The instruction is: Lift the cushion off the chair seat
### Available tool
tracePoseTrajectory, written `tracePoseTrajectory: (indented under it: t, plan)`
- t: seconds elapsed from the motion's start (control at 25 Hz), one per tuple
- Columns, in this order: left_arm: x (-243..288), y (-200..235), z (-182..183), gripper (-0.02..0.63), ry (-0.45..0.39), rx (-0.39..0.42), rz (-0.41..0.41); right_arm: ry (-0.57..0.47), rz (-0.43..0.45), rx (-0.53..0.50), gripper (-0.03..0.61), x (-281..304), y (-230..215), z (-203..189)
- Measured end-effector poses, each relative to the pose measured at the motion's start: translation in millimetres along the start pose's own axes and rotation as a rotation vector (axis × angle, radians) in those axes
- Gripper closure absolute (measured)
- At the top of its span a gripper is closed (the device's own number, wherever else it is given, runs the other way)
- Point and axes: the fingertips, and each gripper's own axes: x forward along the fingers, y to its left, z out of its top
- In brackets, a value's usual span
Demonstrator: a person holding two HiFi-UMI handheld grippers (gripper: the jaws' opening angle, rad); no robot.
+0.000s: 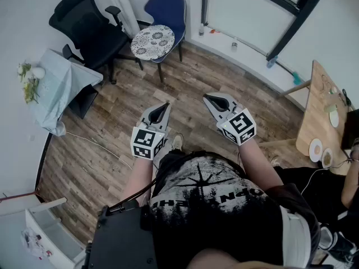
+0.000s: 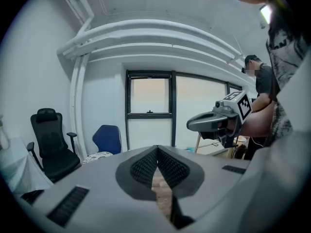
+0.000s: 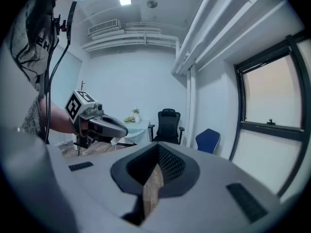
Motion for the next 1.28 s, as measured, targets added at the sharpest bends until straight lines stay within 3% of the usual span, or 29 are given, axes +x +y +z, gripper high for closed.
tracePoseTrajectory:
  t: [0.36,0.76,0.92,1.28]
  plan:
    - [1.7,-2.1,-4.9,0.601,0.015,-0.004,-0.008,0.008,0.007,-0.013,0.561,0.0,4.7,-3.6]
    - [0.8,-0.5,-5.4,0.601,0.019,-0.007,-0.004,-0.009,-0.021,0.044,0.56,-2.3,-3.4,-1.3]
    - [1.3,-3.8,-4.8,0.601,0.019,-0.003,0.007,-0.026,-0.009,0.089,0.56,-6.4,-5.0,-3.6]
    - [13.7,-2.5,-4.5,0.601,0.016,-0.017,0.036,-0.045,0.031,0.089,0.56,-2.6,-9.4,-7.5]
